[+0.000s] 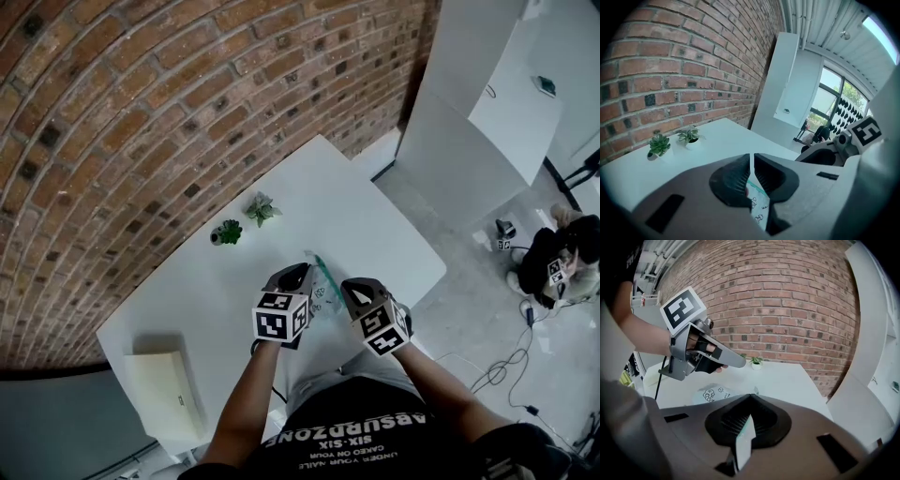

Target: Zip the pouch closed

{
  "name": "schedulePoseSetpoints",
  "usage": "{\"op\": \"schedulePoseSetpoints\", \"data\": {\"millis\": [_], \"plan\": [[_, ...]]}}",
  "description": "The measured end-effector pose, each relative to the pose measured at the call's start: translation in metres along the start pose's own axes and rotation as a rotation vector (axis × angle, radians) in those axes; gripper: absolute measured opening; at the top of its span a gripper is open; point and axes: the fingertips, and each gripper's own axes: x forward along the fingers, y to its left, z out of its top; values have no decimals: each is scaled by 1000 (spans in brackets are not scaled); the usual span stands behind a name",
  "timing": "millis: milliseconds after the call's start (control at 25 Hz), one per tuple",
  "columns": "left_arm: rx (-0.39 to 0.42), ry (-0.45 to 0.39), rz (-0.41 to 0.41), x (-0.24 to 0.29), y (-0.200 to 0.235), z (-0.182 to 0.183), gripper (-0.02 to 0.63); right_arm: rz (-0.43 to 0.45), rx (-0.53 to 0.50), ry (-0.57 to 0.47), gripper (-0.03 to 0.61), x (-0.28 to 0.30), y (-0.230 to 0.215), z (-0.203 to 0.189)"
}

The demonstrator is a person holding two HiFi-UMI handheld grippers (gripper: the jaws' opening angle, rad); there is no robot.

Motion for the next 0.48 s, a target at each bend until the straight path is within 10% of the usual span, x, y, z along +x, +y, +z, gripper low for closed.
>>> {"op": "schedulePoseSetpoints", "data": {"millis": [480], "plan": [[72, -43, -6, -25, -35, 1, 6, 11, 23, -71, -2, -11, 8, 23]]}}
